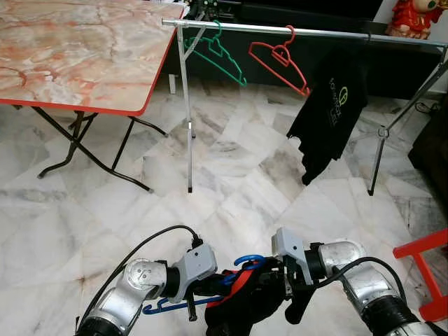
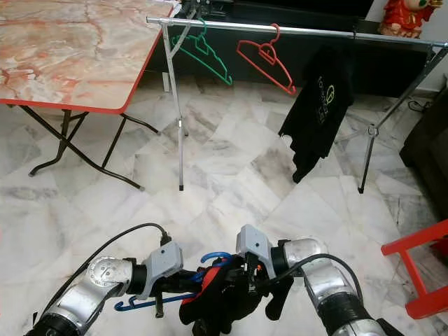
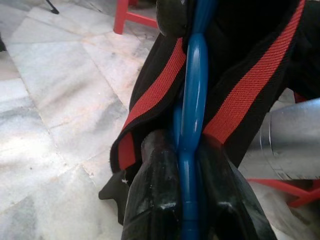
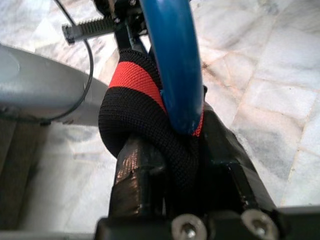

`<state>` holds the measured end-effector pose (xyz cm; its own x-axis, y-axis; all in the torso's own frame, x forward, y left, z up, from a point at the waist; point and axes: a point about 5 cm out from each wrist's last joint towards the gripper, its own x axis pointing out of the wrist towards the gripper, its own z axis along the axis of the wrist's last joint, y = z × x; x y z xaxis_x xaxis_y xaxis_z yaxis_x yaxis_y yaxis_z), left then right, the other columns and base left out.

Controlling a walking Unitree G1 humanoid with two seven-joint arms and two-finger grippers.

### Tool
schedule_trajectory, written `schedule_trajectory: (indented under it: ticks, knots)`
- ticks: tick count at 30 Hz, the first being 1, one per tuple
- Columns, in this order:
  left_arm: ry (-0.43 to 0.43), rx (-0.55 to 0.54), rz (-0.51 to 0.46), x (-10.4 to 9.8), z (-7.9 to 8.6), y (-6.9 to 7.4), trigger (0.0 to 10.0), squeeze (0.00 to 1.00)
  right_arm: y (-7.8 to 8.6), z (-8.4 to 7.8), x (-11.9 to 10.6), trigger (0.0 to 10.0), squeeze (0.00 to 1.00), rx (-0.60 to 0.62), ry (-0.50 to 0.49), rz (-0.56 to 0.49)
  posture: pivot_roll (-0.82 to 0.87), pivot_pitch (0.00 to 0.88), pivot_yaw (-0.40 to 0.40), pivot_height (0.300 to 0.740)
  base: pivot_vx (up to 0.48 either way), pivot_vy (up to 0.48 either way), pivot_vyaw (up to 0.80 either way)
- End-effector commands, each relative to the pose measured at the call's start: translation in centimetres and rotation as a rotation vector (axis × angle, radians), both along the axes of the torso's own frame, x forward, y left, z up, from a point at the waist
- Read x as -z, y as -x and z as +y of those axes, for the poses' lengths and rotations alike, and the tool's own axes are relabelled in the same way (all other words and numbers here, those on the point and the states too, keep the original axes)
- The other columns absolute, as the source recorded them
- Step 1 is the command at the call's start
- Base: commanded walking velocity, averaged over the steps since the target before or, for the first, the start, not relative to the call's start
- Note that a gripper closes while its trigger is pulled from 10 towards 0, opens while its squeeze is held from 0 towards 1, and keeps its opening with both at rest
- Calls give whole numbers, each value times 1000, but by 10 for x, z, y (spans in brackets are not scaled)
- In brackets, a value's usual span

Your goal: Hang hanger

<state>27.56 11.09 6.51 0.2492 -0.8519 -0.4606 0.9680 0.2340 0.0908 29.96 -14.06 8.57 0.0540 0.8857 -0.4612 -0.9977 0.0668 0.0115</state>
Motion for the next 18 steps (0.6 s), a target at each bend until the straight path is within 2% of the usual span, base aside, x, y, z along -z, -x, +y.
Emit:
schedule_trajectory:
  ticks: [1, 11, 18]
  knots:
    - [-46, -27, 18, 4, 18, 2, 0, 0, 4, -36, 9, 0, 0, 73, 144, 5, 15, 206, -115, 740, 0, 0, 0]
    - [-47, -21, 13, 2, 16, 1, 0, 0, 4, -42, 14, 0, 0, 87, 223, -38, 14, 188, -109, 740, 0, 0, 0]
    - [-60, -33, 13, 4, 21, 2, 0, 0, -3, -45, 6, 0, 0, 153, 169, -72, 17, 184, -109, 740, 0, 0, 0]
